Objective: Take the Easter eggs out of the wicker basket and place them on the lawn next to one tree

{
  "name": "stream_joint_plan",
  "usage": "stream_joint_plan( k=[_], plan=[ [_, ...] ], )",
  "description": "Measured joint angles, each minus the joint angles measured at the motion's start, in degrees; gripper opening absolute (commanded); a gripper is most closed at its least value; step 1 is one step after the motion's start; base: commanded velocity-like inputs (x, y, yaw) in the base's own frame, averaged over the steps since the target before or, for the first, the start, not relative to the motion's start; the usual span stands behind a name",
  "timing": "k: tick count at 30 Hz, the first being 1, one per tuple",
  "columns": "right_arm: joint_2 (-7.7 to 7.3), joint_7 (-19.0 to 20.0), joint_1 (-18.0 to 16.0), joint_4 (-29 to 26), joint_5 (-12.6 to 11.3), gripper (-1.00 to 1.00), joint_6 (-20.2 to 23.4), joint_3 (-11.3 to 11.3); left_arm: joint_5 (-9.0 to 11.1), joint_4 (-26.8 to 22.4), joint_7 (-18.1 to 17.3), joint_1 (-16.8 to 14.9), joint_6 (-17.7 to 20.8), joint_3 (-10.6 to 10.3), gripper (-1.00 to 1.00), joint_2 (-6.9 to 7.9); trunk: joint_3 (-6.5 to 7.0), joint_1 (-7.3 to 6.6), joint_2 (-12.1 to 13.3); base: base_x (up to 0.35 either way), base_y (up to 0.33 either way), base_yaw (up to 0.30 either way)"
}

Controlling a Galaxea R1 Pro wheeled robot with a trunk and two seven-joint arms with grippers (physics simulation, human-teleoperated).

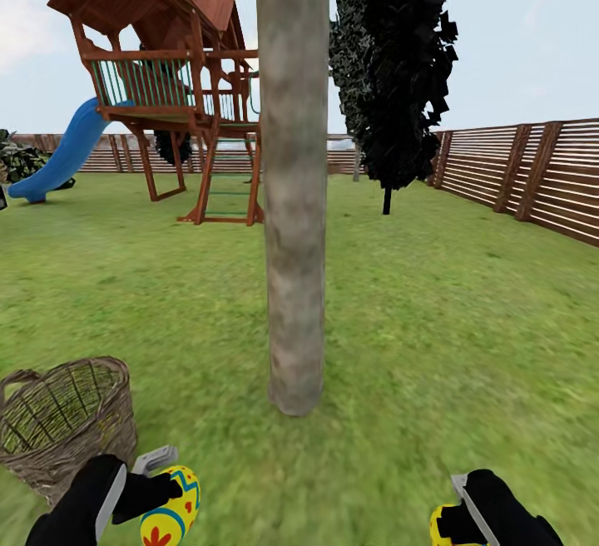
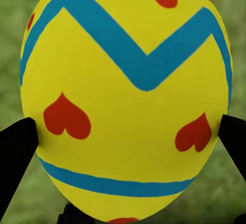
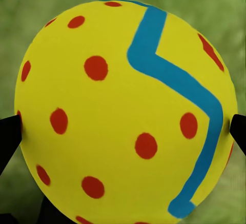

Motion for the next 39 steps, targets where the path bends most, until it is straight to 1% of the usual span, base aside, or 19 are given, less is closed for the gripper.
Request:
stream_joint_plan(
  k=[39],
  plan=[
    [0.06,0.0,0.0,-0.1,0.2,-1.0,0.0,0.1,-0.3,0.5,0.2,0.0,-0.1,-0.2,-1.0,-0.26,-7.0,8.57,-15.6,0.0,0.0,0.0]
  ],
)
